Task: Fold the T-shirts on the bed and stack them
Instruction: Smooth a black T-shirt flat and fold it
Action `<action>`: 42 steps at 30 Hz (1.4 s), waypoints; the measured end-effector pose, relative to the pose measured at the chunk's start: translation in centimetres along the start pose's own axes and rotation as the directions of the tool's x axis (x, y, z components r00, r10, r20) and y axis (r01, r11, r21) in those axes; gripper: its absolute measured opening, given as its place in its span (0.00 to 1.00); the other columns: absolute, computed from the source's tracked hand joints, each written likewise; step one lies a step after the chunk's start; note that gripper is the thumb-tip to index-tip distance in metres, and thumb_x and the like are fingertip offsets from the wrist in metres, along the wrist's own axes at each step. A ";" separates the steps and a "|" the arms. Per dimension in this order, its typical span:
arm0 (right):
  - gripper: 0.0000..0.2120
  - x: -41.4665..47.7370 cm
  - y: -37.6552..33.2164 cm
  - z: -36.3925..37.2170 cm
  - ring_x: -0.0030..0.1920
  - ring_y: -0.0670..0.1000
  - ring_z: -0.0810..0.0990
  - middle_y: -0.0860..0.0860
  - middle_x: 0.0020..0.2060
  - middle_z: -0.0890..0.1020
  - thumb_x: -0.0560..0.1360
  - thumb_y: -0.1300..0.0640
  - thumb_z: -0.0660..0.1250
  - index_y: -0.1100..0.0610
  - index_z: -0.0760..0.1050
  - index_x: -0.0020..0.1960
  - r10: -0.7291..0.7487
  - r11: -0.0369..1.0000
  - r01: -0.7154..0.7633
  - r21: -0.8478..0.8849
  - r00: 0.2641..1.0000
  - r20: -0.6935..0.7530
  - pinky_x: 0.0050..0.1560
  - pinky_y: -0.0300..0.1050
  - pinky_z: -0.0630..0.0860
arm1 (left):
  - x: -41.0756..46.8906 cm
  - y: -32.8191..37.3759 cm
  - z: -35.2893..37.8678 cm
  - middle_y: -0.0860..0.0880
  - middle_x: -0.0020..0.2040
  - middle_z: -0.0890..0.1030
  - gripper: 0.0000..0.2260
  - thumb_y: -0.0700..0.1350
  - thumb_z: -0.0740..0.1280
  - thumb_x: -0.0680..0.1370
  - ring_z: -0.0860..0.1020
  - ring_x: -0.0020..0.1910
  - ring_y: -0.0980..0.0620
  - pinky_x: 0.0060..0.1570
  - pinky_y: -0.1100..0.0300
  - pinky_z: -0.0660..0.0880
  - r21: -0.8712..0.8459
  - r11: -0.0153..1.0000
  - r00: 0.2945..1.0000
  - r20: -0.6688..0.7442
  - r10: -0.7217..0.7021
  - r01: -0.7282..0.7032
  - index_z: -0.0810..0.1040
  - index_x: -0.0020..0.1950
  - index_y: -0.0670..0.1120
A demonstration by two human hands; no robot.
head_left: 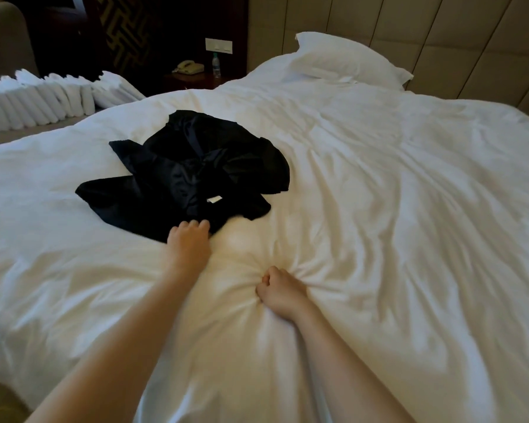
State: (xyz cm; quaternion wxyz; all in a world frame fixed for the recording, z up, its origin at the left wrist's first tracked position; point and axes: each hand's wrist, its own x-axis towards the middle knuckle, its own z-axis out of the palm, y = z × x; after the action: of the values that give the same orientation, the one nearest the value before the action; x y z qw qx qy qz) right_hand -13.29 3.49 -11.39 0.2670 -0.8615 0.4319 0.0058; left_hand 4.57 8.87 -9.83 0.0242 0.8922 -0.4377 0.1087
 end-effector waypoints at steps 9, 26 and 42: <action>0.11 -1.7 0.4 -0.1 0.57 0.60 0.77 0.59 0.52 0.78 0.77 0.60 0.61 0.60 0.74 0.58 0.099 0.775 -0.114 0.622 0.993 0.059 0.57 0.52 0.74 | -11.2 4.7 -2.0 0.50 0.51 0.81 0.17 0.57 0.56 0.76 0.77 0.54 0.49 0.47 0.59 0.71 -0.525 0.848 0.959 0.197 0.205 -0.074 0.78 0.55 0.51; 0.17 -13.6 4.7 1.5 0.56 0.58 0.77 0.59 0.60 0.77 0.77 0.65 0.57 0.62 0.70 0.65 0.468 0.109 0.015 0.994 0.882 -0.064 0.53 0.52 0.75 | -17.4 6.1 -6.9 0.47 0.60 0.77 0.21 0.59 0.52 0.80 0.73 0.62 0.47 0.56 0.59 0.66 -0.565 0.823 0.765 0.552 0.332 0.051 0.79 0.57 0.47; 0.14 -24.9 6.0 -1.4 0.45 0.52 0.78 0.55 0.46 0.80 0.70 0.58 0.71 0.66 0.75 0.50 0.510 0.611 0.138 0.780 0.684 -0.521 0.41 0.37 0.67 | -22.7 8.5 -9.9 0.42 0.66 0.62 0.30 0.47 0.64 0.78 0.74 0.58 0.41 0.49 0.53 0.73 -0.466 0.883 0.933 0.286 0.217 -0.063 0.53 0.76 0.55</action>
State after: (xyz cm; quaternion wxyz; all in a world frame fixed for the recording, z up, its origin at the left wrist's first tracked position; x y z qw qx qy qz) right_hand -33.73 18.38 -6.88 0.4191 -0.5393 0.5536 -0.4765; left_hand -17.31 22.62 -5.51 0.1476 0.8332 -0.5128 -0.1449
